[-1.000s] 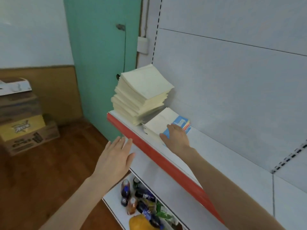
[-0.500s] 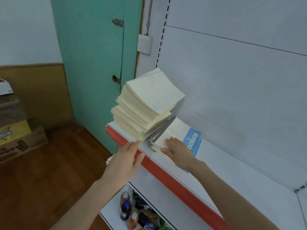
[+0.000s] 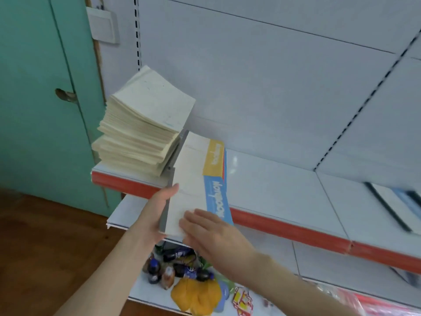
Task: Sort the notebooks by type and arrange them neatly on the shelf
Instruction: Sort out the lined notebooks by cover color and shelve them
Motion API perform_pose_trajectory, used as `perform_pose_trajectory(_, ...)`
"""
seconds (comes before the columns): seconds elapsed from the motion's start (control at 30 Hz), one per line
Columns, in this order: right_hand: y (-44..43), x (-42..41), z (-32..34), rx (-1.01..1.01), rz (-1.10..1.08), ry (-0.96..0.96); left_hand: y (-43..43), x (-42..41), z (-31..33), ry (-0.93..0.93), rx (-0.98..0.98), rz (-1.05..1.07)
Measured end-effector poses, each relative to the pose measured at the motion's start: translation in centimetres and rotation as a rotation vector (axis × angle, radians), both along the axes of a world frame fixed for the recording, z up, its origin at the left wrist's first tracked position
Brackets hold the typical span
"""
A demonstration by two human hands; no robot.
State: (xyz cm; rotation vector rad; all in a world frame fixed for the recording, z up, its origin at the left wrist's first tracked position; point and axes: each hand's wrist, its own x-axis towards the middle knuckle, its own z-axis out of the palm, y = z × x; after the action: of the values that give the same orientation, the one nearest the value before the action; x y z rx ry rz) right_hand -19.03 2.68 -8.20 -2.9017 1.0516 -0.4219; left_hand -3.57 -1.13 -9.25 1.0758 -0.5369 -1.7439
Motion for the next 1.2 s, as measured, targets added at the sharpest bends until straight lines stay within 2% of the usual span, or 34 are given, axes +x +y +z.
perform_pose_trajectory(0.07, 0.6, -0.2, 0.7, 0.2, 0.009, -0.07, 0.5, 0.5, -0.7, -0.181, -0.039, -0.018)
perform_pose_trajectory(0.13, -1.1, -0.7, 1.7, 0.294, -0.051, -0.196, 1.1, 1.4, -1.0, -0.248, -0.072, -0.034)
perform_pose_trajectory(0.2, -4.9, -1.0, 2.0, 0.25, -0.182, -0.333, 1.6, 2.6, -1.0, -0.244, -0.068, -0.01)
perform_pose_trajectory(0.23, -7.2, -0.9, 2.1, 0.218, -0.261, -0.343, 1.7, 3.2, -1.1, -0.246, -0.062, 0.02)
perform_pose_trajectory(0.33, -13.6, -0.1, 1.1, 0.263, -0.419, -0.115, 2.4, 5.3, -1.6, -0.266, -0.062, 0.09)
perform_pose_trajectory(0.47, -17.2, 1.0, -1.5, 0.348, -0.417, 0.099, 3.9, 6.6, -1.3, -0.267, -0.065, 0.109)
perform_pose_trajectory(0.63, -16.3, 0.8, -1.4, 0.186, -0.332, 0.106, 3.8, 6.6, -1.1, -0.267, -0.058, 0.112)
perform_pose_trajectory(0.7, -15.9, 0.3, 0.0, 0.197, -0.387, 0.057, 3.9, 6.1, -1.5, -0.277, -0.045, 0.09)
perform_pose_trajectory(0.8, -14.4, -0.7, 2.4, 0.105, -0.447, -0.025, 4.3, 5.2, -1.2, -0.271, -0.06, 0.077)
perform_pose_trajectory(0.87, -12.6, -1.3, 3.3, -0.017, -0.422, -0.039, 3.9, 4.6, -0.5, -0.286, -0.09, 0.056)
perform_pose_trajectory(0.9, -11.5, -1.6, 3.2, -0.111, -0.361, -0.075, 4.5, 4.7, -0.9, -0.255, -0.168, 0.037)
perform_pose_trajectory(0.93, -10.1, -1.8, 2.9, -0.203, -0.276, -0.1, 4.0, 5.0, -1.8, -0.121, -0.177, 0.143)
perform_pose_trajectory(1.0, -6.6, -1.9, 1.7, -0.283, -0.101, -0.147, 3.2, 4.3, -2.1, -0.048, -0.175, 0.163)
perform_pose_trajectory(1.07, -3.5, -1.9, -0.5, -0.243, 0.062, -0.075, 2.7, 3.4, -1.9, -0.234, -0.172, 0.14)
perform_pose_trajectory(1.13, -1.5, -1.7, -1.3, -0.097, 0.126, 0.038, 2.1, 2.4, -1.6, -0.222, -0.076, 0.063)
perform_pose_trajectory(1.2, -2.1, -1.6, -0.8, 0.07, 0.097, 0.041, 2.5, 2.3, -1.8, -0.261, -0.095, 0.039)
